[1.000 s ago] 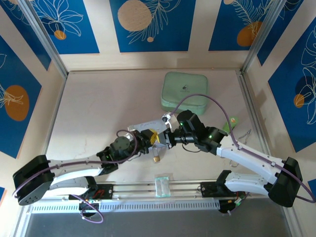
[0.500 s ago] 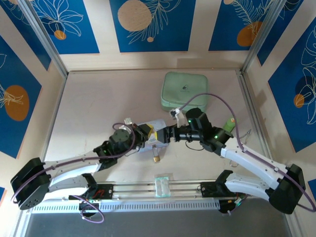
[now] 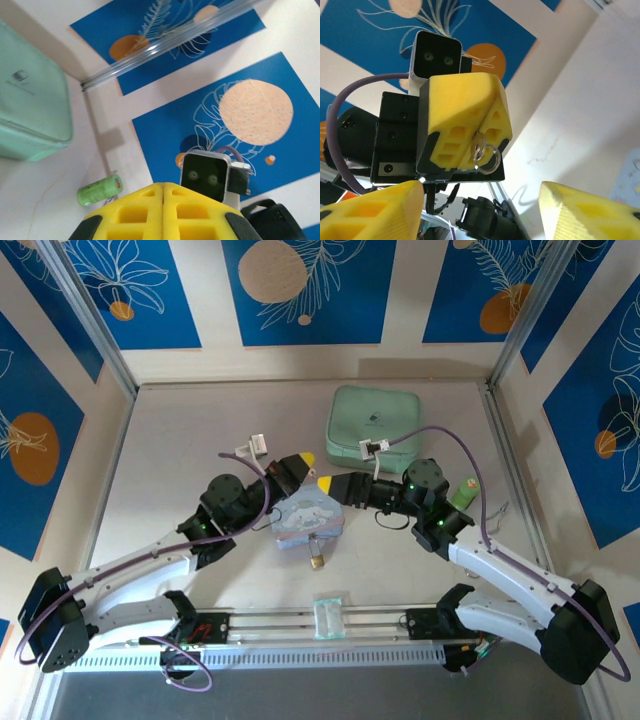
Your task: Unlock the padlock with the key
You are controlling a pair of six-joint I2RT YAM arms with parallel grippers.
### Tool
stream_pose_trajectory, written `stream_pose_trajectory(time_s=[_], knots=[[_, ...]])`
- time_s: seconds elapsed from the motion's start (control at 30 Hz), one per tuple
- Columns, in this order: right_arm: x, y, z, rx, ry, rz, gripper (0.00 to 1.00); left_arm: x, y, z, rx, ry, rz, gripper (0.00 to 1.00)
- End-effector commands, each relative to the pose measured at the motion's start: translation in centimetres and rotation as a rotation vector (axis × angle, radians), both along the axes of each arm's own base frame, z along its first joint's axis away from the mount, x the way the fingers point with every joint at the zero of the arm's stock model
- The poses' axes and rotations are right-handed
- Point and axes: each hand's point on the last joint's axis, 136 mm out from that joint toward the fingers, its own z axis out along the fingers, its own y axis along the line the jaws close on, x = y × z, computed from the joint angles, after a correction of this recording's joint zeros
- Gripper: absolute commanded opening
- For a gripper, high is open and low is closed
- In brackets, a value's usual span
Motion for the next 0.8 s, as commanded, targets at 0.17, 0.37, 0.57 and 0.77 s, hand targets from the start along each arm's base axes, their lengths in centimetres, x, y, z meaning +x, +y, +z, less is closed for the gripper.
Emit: stream_pose_trajectory(time_s=[0.17, 0.37, 0.57, 0.77], knots=[[0.0, -0.3, 3.0, 0.135, -0.058, 0.017, 0.47, -0.7, 0.2, 3.3, -0.083, -0.114, -0.025, 0.0], [0.7, 0.1, 3.0, 0.14, -0.06, 0.017, 0.39, -0.9, -0.3, 3.4, -0.086, -0.104, -0.041, 0.0], [0.8, 0.5, 3.0, 0.141, -0.069, 0.024, 0.36, -0.8, -0.7, 3.0, -0.057, -0.085, -0.048, 0.0], [0.9, 1.0, 2.7, 0.136, -0.069, 0.036, 0.24, -0.7, -1.0, 2.4, -0.047, -0.064, -0.053, 0.0]])
